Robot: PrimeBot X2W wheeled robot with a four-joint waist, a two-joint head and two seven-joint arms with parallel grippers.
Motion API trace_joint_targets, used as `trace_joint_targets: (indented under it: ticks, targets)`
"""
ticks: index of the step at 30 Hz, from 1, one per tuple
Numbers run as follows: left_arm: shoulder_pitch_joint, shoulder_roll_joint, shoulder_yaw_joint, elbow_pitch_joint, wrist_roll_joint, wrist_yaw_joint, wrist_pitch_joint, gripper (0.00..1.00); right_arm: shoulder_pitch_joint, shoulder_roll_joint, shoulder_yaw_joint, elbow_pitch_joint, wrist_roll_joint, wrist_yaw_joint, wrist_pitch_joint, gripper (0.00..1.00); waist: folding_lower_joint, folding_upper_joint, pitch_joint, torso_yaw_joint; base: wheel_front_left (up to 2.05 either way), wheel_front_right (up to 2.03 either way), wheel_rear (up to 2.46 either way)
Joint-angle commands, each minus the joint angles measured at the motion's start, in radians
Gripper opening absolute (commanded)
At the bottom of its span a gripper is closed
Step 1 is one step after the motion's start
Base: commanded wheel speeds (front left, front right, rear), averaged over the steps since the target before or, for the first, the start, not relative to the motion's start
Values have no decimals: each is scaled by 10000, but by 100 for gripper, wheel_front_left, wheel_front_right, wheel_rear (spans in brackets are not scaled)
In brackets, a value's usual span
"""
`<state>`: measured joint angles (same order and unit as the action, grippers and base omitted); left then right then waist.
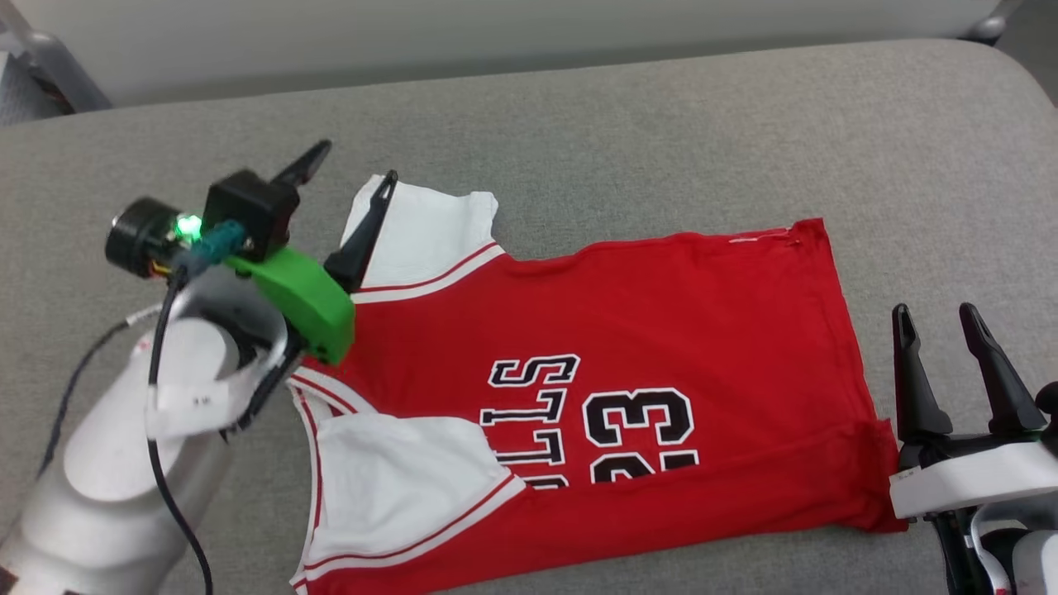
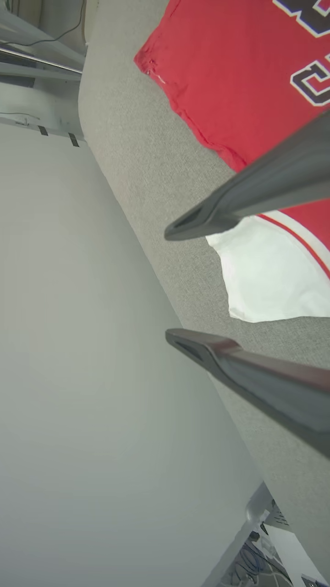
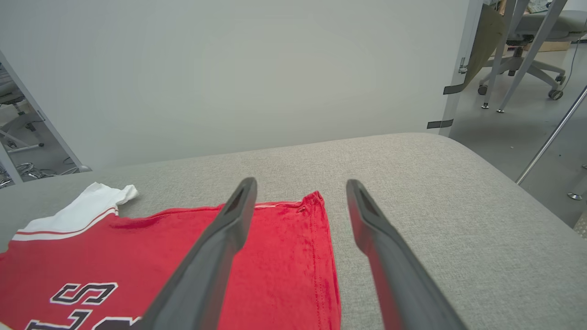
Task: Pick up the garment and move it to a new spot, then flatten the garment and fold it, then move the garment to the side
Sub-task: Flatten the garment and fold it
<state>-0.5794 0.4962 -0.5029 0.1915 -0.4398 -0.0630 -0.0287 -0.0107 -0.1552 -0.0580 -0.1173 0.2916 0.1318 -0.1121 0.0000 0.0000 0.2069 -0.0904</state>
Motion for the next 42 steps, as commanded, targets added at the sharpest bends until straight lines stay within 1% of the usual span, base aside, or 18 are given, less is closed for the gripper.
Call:
trace_joint_targets:
  ticks: [1, 3, 5, 7, 10, 12, 15, 19, 27, 33, 34, 35, 36, 39, 41, 42]
  targets:
    - [-635, 166, -120, 256, -55, -232, 472, 100, -236, 81, 81, -74, -35, -11, -106, 100, 0, 0, 784, -683, 0, 0, 0]
    - [-1459, 427, -459, 652, -109, -496, 1279, 100, -390, 91, 204, -102, 3, -11, -158, 100, 0, 0, 1044, -846, 0, 0, 0]
    - [-2212, 621, -747, 1173, -370, -612, 2115, 100, -571, 86, 367, -126, 55, -11, -207, 100, 0, 0, 1303, -1022, 0, 0, 0]
    - [-2870, 747, -1089, 1701, -778, -659, 2992, 100, -730, 69, 490, -120, 92, -11, -265, 100, 0, 0, 1508, -1171, 0, 0, 0]
    - [-3746, 1011, -1923, 2290, -1670, -671, 4432, 100, -939, 71, 645, -99, 137, -11, -366, 100, 0, 0, 1782, -1395, 0, 0, 0]
    - [-4211, 1202, -2265, 2717, -2204, -672, 5275, 100, -1052, 76, 773, -104, 153, -11, -441, 100, 0, 0, 1948, -1525, 0, 0, 0]
    - [-4687, 1389, -2613, 3316, -2729, -674, 6183, 100, -1180, 77, 935, -79, 157, -11, -537, 100, 0, 0, 2121, -1678, 0, 0, 0]
    - [-5068, 1530, -2827, 4101, -2851, -675, 6497, 100, -1313, 70, 1089, 0, 178, -11, -625, 100, 0, 0, 2270, -1830, 0, 0, 0]
    - [-5365, 1503, -3013, 5218, -2907, -676, 6006, 100, -1395, 48, 1169, 168, 212, -11, -723, 100, 0, 0, 2451, -1936, 0, 0, 0]
    - [-5377, 1437, -3281, 5733, -3191, -676, 6038, 100, -1502, 18, 1271, 226, 233, -11, -756, 100, 0, 0, 2639, -1964, 0, 0, 0]
    - [-5319, 1375, -3304, 5816, -3387, -676, 6196, 85, -1518, 9, 1280, 244, 236, -11, -760, 100, 0, 0, 2659, -1963, 0, 0, 0]
    - [-5265, 1315, -3318, 5835, -3585, -676, 6326, 44, -1531, 1, 1280, 258, 236, -11, -764, 100, 0, 0, 2670, -1957, 0, 0, 0]
    - [-5200, 1247, -3298, 5841, -3876, -676, 6468, 0, -1543, -7, 1277, 277, 235, -11, -769, 100, 0, 0, 2677, -1946, 0, 0, 0]
    - [-5119, 1214, -3300, 5904, -4243, -676, 6697, 0, -1554, -38, 1265, 342, 216, -11, -767, 100, 0, 0, 2605, -1887, 0, 0, 0]
    - [-5108, 1138, -3078, 5981, -4474, -661, 6420, 0, -1556, -77, 1238, 397, 204, -11, -726, 100, 0, 0, 2477, -1836, 0, 0, 0]
    - [-5100, 1058, -2861, 6036, -4664, -585, 6167, 0, -1551, -105, 1210, 420, 209, -11, -699, 100, 0, 0, 2392, -1802, 0, 0, 0]
